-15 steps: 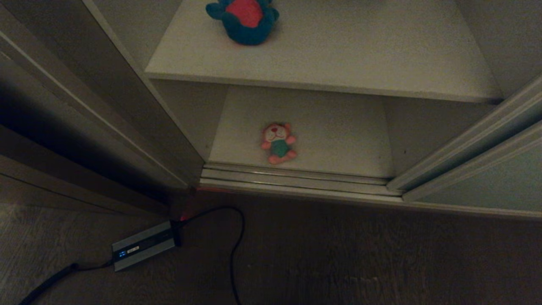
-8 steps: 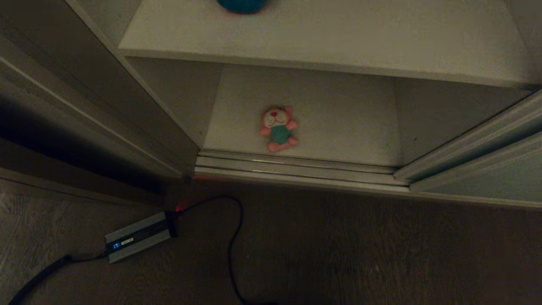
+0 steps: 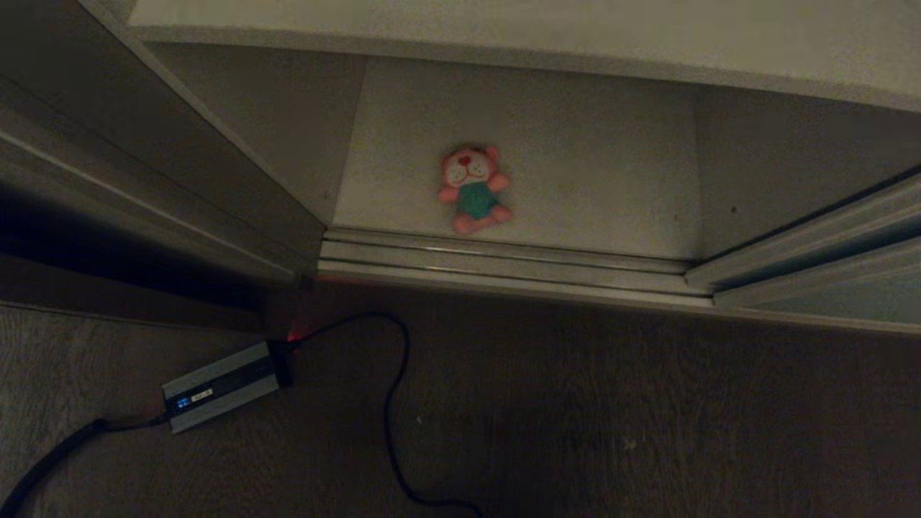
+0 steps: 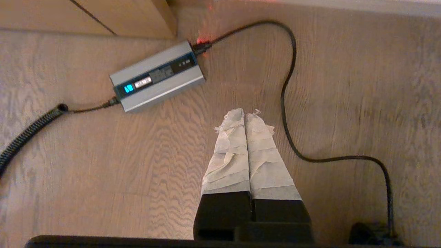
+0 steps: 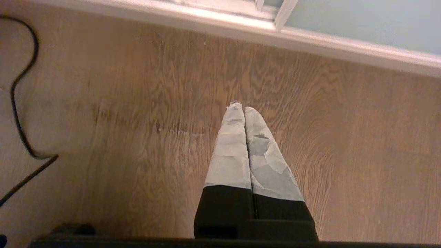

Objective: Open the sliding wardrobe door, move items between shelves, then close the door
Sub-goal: Place the pink doll on the higher shelf

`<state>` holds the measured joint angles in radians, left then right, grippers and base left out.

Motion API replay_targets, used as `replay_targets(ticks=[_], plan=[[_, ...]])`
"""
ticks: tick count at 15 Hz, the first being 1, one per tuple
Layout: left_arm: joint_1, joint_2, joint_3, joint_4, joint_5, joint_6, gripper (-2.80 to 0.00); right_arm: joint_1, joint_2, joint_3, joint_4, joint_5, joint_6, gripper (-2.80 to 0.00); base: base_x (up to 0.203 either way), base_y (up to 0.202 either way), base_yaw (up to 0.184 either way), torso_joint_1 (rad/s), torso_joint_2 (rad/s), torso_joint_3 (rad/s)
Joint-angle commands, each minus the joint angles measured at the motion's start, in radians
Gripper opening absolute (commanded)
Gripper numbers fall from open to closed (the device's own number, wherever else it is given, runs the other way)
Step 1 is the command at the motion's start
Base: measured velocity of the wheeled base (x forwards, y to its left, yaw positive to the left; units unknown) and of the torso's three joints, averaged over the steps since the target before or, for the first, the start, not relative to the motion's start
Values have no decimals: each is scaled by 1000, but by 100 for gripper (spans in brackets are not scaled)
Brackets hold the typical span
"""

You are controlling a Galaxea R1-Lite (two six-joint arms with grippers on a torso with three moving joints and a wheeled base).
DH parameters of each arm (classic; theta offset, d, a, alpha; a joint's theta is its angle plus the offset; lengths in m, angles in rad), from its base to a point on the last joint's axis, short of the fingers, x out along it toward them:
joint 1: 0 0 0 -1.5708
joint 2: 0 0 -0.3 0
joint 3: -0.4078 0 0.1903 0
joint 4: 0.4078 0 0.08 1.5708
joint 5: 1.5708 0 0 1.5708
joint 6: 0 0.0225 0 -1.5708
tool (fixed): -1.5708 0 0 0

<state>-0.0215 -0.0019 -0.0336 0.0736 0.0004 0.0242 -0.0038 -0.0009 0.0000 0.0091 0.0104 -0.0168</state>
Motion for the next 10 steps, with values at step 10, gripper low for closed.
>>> replay_targets(ticks=[10], plan=[[0,0,0,0,1,-21,-280,1,-1,3,0,0,0,-280,0,0,0,5,3,-198]])
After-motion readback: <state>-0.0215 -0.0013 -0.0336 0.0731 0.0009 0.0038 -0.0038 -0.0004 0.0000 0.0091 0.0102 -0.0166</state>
